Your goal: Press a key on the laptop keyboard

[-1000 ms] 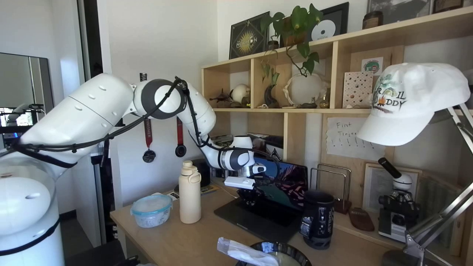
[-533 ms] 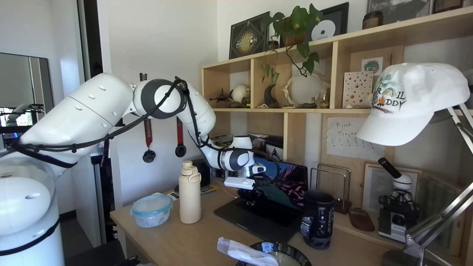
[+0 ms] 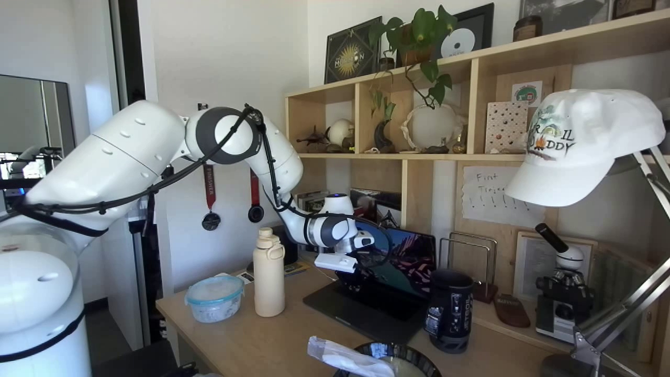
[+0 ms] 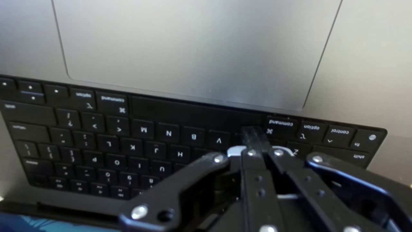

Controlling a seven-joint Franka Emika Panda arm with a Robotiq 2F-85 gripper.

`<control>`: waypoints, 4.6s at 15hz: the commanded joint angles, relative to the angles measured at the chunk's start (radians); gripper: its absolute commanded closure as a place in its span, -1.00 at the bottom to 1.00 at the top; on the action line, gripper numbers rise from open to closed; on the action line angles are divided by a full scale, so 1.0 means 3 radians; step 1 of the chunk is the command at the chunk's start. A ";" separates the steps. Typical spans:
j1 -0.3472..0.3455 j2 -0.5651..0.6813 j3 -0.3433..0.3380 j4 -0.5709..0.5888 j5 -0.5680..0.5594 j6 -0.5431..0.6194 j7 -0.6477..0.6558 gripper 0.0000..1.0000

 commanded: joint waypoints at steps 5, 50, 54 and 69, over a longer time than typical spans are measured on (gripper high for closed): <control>0.0194 -0.0180 -0.0058 -0.0089 -0.0100 -0.0019 0.0109 1.00; 0.0332 -0.0726 -0.0175 -0.0683 -0.0156 -0.0370 0.0669 1.00; 0.0322 -0.0817 -0.0189 -0.0890 -0.0149 -0.0378 0.0779 1.00; 0.0372 -0.0631 -0.0312 -0.1103 -0.0234 0.0095 0.1008 1.00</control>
